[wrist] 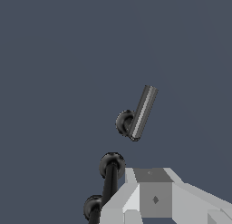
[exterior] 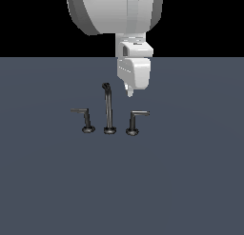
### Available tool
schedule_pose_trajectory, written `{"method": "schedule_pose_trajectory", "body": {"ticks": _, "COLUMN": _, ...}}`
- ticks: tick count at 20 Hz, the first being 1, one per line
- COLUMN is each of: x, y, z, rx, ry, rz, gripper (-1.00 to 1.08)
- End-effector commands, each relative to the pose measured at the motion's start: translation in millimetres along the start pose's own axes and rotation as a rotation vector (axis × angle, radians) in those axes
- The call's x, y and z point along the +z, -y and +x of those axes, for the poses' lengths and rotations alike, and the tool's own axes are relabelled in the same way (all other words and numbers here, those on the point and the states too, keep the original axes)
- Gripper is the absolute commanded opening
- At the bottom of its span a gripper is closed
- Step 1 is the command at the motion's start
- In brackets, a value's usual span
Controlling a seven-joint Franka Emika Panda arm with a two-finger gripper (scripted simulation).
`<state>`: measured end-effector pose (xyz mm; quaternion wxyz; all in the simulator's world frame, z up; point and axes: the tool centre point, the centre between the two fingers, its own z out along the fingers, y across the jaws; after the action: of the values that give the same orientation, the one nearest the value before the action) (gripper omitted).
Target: Turn on the faucet by rotating a designated handle.
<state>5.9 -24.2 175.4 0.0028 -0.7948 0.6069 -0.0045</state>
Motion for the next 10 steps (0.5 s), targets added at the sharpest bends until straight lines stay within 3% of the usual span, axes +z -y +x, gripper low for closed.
{"method": "schedule_pose_trajectory", "body": {"ticks": 1, "x": 17, "y": 7, "z": 13, "rx": 0.068, "ry": -0.001, "rz": -0.002, "gripper": -1.0}}
{"method": "schedule_pose_trajectory", "body": {"ticks": 10, "x": 62, "y": 22, "z": 50, "rx": 0.251, "ry": -0.001, "rz": -0.009, "gripper": -1.0}}
